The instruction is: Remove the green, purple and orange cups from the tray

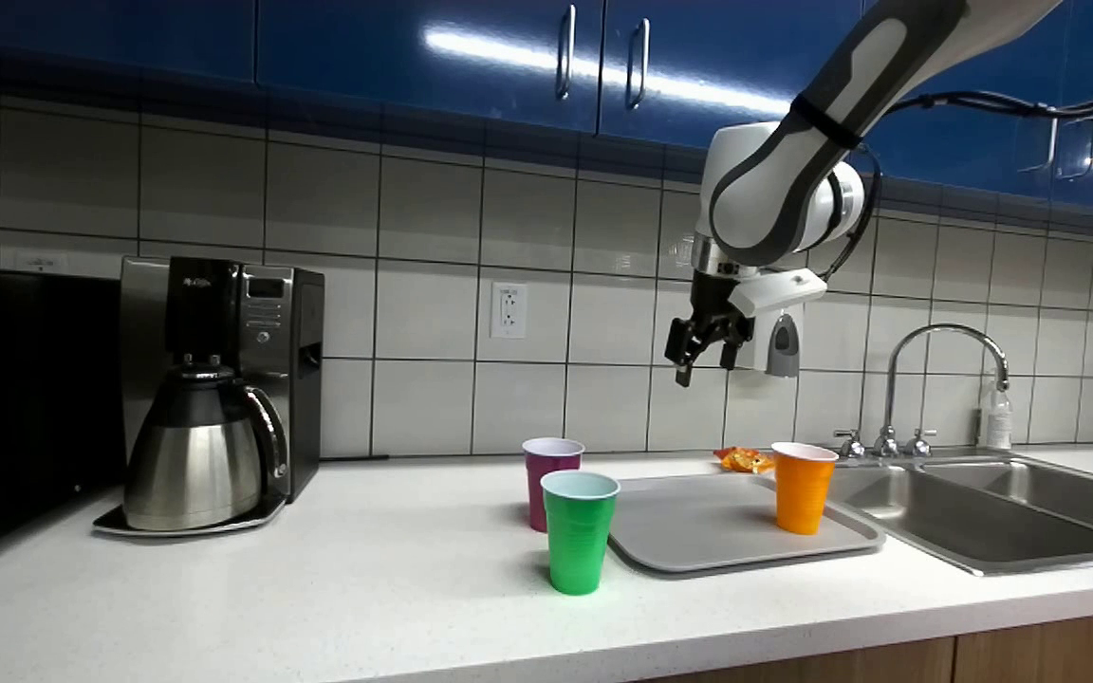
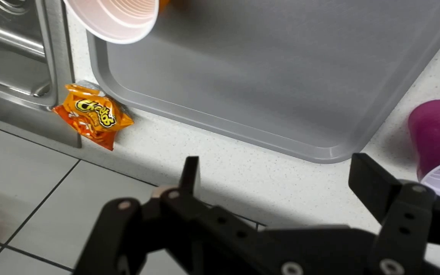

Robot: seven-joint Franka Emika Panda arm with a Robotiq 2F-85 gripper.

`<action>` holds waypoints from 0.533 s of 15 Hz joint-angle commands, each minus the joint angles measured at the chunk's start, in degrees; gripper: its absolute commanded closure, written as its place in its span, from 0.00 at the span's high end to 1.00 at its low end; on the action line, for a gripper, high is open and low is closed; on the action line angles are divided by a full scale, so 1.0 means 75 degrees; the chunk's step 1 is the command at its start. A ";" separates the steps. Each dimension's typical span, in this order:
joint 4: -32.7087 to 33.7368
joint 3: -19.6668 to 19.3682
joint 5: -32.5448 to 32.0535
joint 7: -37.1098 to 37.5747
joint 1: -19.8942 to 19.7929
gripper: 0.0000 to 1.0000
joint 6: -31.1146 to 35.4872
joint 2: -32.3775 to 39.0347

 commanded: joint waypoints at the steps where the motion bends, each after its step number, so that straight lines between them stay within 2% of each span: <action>1: -0.0011 0.0065 0.0197 -0.0290 -0.0202 1.00 0.0034 -0.0002; 8: -0.0002 -0.0142 0.0040 -0.0260 -0.0565 1.00 0.0014 -0.0018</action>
